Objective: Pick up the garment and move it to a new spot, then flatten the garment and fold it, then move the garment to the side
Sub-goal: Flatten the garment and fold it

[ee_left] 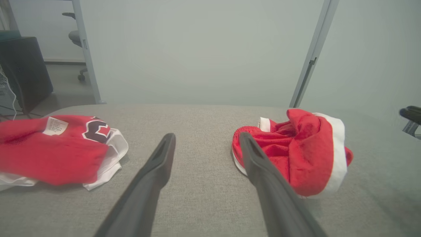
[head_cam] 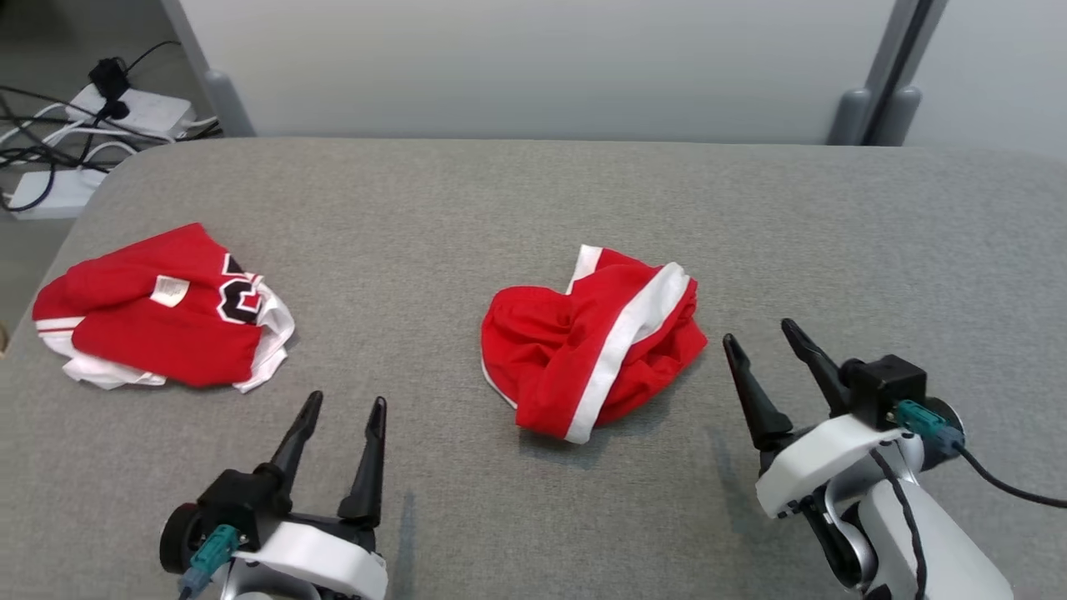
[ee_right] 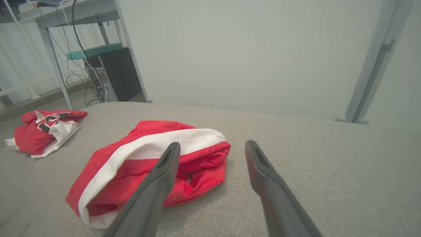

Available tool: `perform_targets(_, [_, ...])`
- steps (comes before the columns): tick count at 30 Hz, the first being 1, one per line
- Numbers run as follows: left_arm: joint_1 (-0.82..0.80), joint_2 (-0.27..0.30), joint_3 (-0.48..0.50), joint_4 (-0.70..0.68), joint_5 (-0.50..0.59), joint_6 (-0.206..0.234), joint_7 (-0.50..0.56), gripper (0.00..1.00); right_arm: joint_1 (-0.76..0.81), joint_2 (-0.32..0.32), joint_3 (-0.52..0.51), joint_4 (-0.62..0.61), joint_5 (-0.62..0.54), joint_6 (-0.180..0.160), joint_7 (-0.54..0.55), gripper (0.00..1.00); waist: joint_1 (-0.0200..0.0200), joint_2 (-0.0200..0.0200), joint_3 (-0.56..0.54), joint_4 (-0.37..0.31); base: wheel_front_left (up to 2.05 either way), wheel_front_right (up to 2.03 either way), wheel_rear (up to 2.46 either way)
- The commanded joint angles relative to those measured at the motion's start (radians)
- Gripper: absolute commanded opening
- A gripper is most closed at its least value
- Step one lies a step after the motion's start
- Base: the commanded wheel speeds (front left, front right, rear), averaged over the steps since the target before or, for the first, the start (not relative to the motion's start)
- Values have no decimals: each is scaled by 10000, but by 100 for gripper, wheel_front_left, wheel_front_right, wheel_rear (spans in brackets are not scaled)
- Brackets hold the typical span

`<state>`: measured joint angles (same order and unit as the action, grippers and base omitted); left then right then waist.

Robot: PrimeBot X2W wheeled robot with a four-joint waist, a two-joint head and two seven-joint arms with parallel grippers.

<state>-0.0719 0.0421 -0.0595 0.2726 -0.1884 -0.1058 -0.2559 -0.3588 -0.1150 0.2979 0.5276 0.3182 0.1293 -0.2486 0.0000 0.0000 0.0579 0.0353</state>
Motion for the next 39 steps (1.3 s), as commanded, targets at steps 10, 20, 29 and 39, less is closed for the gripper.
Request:
perform_targets(10, [-505,82,-993,-386,-413,8,-59,100,-1783,-424,1553,1751,123,14,-132,100,0,0,535,1815,0,0,0])
perform_targets(20, [-731,82,-1817,-463,-638,112,-59,100,-2790,-368,1340,3807,1245,14,410,100,0,0,974,2744,0,0,0])
perform_targets(29, [-800,82,-1892,-514,-605,115,-59,100,-3074,104,1988,4273,2494,14,412,0,0,0,1005,2739,0,0,0])
perform_targets(39, [-827,82,-1973,-511,-628,32,-59,100,-4168,361,3484,1212,3589,14,-117,0,0,0,853,2227,0,0,0])
